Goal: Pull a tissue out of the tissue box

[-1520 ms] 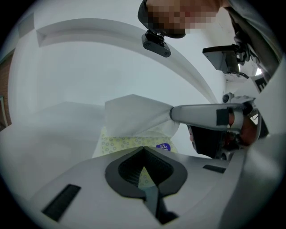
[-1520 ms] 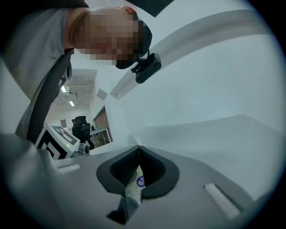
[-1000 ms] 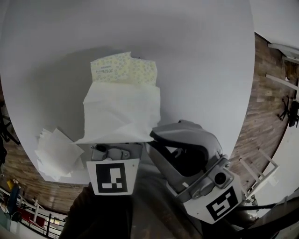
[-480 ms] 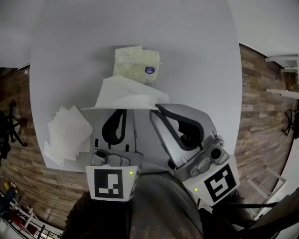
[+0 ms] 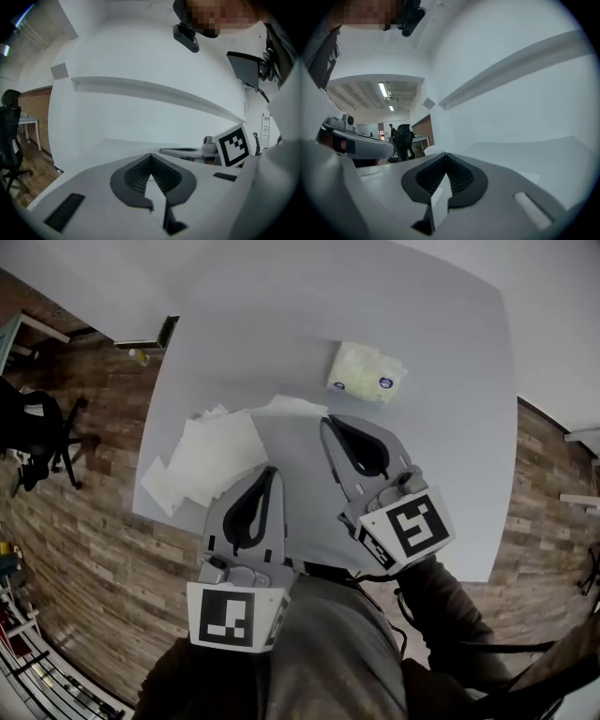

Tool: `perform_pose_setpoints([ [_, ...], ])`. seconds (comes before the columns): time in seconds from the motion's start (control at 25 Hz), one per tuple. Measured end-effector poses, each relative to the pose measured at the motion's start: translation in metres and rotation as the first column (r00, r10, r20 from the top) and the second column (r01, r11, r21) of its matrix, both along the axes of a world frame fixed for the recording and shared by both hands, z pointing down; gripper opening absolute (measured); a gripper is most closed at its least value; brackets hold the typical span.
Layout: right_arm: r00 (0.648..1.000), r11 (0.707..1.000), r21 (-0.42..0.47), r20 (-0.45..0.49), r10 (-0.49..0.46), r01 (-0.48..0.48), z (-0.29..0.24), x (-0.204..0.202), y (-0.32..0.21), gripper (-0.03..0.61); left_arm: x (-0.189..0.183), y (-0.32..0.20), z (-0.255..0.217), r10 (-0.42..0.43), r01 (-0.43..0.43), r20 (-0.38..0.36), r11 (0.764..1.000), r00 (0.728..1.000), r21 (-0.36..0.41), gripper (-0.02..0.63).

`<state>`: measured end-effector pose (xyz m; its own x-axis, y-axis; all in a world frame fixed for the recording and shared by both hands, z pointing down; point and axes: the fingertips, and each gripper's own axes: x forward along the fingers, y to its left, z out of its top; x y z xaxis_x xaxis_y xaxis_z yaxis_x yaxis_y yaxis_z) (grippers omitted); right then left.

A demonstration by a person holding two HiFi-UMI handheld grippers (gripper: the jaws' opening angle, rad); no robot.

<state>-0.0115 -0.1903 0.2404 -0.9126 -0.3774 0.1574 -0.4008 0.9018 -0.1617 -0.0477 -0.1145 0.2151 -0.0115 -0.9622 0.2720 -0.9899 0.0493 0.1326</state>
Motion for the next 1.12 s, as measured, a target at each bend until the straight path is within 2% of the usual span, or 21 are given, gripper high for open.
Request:
perform_pose_setpoints([
  [0.32,0.999,0.995,0.096,-0.015,-0.031,0.033,0.009,-0.130,0.039,0.005,-0.123,0.054,0.003,-0.115,0.115,0.034,0.993,0.993,-0.012,-0.002],
  [0.44,0.998,0.990,0.129,-0.039,-0.047,0.051,0.037,-0.166,0.065,0.005,-0.159,0.073,0.009,-0.140,0.141,0.047,0.990,0.989,-0.029,-0.002],
  [0.52,0.995,0.987,0.145,-0.087,-0.056,0.068,0.064,-0.183,0.085,0.005,-0.179,0.085,0.016,-0.148,0.150,0.047,0.988,0.988,-0.044,-0.002],
  [0.6,0.987,0.988,0.125,-0.148,-0.067,0.086,0.094,-0.195,0.106,0.008,-0.194,0.095,0.023,-0.147,0.149,0.040,0.987,0.988,-0.056,-0.002],
  [0.72,0.972,0.992,0.020,-0.204,-0.119,0.125,0.129,-0.205,0.139,0.042,-0.207,0.106,0.030,-0.124,0.125,0.028,0.990,0.992,-0.066,-0.002],
  [0.8,0.962,0.988,-0.035,-0.224,-0.155,0.151,0.142,-0.210,0.159,0.099,-0.211,0.109,0.031,-0.103,0.104,0.022,0.993,0.994,-0.063,-0.002],
  [0.96,0.959,0.985,-0.060,-0.228,-0.170,0.160,0.143,-0.205,0.190,0.127,-0.204,0.111,0.029,-0.061,0.061,0.009,0.997,0.998,-0.036,-0.002],
  [1.12,0.979,0.991,-0.061,-0.159,-0.129,0.121,0.117,-0.181,0.206,0.127,-0.180,0.111,0.022,-0.007,0.007,-0.001,1.000,1.000,0.003,-0.002],
])
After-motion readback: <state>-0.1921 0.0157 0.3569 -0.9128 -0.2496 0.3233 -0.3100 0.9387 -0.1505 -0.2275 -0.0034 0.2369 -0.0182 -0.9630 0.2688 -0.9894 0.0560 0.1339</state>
